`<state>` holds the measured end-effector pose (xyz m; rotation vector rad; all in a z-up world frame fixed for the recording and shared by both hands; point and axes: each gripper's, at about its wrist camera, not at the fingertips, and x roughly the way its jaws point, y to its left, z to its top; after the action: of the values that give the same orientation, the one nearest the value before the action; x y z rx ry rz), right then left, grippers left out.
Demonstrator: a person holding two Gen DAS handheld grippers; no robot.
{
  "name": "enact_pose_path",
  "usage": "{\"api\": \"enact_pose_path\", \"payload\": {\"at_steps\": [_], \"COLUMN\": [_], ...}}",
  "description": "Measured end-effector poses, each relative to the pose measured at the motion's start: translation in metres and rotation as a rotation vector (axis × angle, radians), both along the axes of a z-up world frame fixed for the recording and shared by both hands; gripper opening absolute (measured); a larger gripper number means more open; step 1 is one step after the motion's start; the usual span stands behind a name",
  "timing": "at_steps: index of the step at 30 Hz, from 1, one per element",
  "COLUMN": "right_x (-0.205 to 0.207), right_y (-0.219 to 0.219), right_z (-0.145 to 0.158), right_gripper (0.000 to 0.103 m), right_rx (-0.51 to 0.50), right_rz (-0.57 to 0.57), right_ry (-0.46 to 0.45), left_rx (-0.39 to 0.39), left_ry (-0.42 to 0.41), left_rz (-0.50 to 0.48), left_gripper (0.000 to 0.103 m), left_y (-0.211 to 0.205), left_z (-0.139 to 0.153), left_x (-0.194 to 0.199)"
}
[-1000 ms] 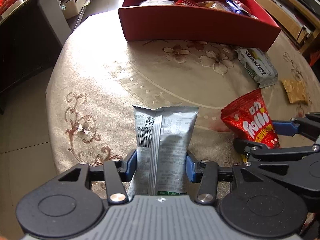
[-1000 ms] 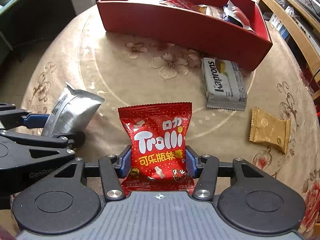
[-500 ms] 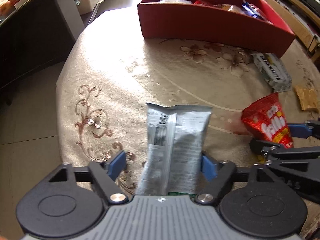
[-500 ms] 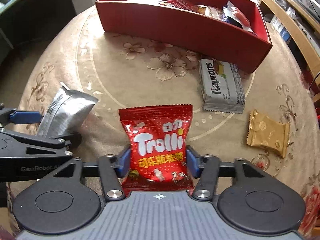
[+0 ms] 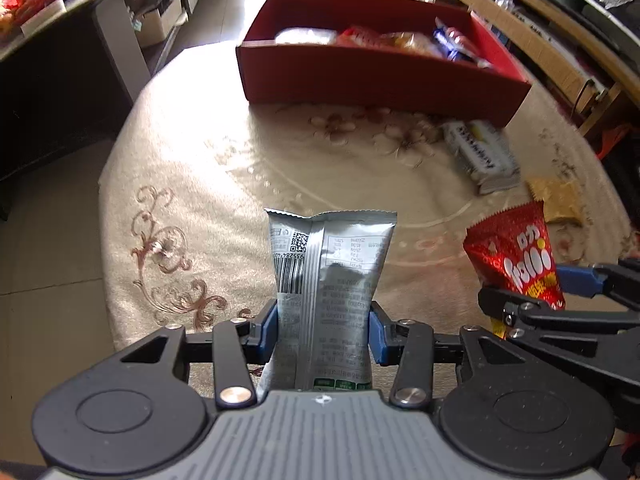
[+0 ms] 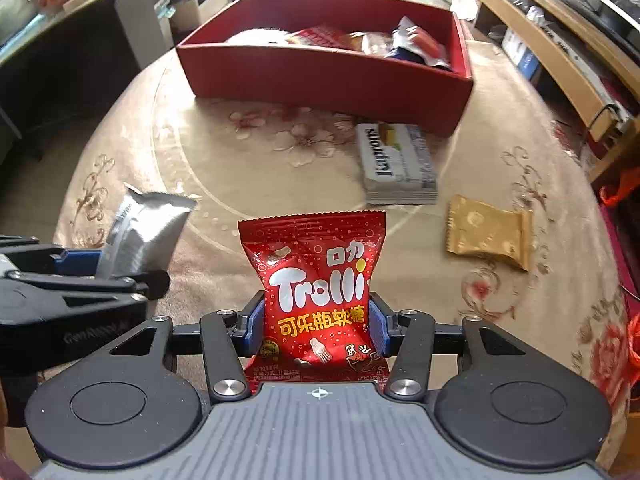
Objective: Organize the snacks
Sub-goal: 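Lift and carry the silver sachet and Trolli bag toward the red box with both tools, then lower the silver sachet with the left tool while the right tool lowers the Trolli bag into the box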
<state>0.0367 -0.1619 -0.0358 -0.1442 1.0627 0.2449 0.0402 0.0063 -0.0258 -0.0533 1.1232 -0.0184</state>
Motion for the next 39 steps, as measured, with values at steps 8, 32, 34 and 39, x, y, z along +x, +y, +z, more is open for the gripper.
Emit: {"api": "enact_pose_path", "payload": {"at_steps": [8,32,34,39], "right_x": [-0.012,0.058,0.061,0.066], "right_y": [-0.011,-0.025,-0.025,-0.024], "right_z": [0.026,0.053,0.053,0.056], "right_gripper": [0.058,0.058,0.058,0.058], "right_rx": [0.046,0.103,0.1,0.097], "right_rz": [-0.036,-0.125,-0.124,-0.125], "right_ry": [-0.078,-0.165,-0.165,-0.171], "left_rx": [0.053,0.044,0.043,0.041], "left_ry": [-0.057,-0.162,-0.164,-0.179], "left_rz": [0.004,-0.036,-0.04,-0.037], "left_gripper": [0.04,0.04,0.04,0.04], "left_y": [-0.003,-0.017,-0.018,-0.019], "left_z": [0.029,0.063,0.064,0.068], "left_x": [0.004,0.091,0.093,0.1]}}
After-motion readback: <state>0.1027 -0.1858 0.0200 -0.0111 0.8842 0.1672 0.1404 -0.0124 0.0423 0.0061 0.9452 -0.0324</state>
